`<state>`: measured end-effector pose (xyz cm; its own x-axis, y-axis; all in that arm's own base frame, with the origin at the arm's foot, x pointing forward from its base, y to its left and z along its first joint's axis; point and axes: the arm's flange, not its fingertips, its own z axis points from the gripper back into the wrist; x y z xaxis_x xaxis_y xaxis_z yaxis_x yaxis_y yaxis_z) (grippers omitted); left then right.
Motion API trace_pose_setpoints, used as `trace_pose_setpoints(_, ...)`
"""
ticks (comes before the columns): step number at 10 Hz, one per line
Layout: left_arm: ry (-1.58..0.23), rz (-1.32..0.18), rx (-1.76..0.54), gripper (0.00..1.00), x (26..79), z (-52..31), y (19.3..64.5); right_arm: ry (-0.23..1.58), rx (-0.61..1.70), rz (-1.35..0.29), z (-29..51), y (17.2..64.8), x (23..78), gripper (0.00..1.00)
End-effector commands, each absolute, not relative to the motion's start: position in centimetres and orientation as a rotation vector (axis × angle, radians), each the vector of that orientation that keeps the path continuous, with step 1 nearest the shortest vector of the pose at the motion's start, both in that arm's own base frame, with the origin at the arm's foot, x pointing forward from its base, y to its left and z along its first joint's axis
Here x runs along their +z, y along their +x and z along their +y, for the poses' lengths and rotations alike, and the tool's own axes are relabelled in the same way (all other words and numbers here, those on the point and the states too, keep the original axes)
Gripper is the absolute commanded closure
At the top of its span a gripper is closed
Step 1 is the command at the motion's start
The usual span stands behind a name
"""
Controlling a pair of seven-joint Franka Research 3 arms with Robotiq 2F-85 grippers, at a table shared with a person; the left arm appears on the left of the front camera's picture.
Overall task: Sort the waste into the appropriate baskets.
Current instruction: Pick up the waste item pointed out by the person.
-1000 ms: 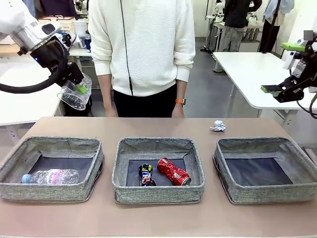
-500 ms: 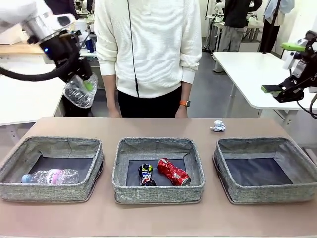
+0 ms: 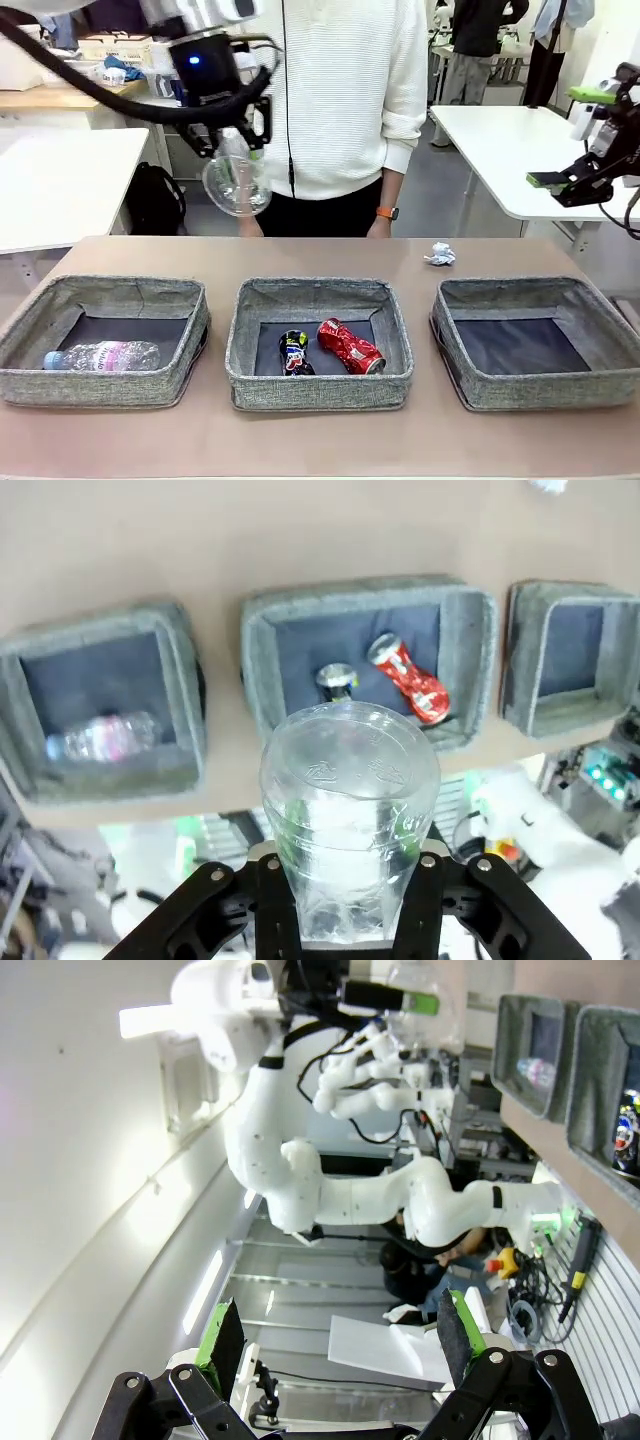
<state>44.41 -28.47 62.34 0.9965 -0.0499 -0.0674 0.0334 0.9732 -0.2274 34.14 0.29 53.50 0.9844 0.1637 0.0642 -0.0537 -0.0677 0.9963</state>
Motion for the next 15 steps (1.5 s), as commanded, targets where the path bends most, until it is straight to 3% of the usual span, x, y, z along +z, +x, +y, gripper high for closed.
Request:
trace_pose_setpoints(1, -0.143, 0.128, -0.041, 0.63, 65.1, -33.4, 45.6, 1.632, 0.188, 0.086, 0.2, 33.9, 53.7, 0.00)
trace_pose_setpoints(6, -0.099, 0.134, -0.095, 0.63, 70.7, -42.2, 46.3, 1.632, 0.188, 0.086, 0.2, 33.9, 53.7, 0.00)
trace_pose_setpoints(15, -0.104, 0.167, -0.090, 0.63, 77.3, -42.1, 47.8, 1.632, 0.188, 0.086, 0.2, 33.9, 53.7, 0.00)
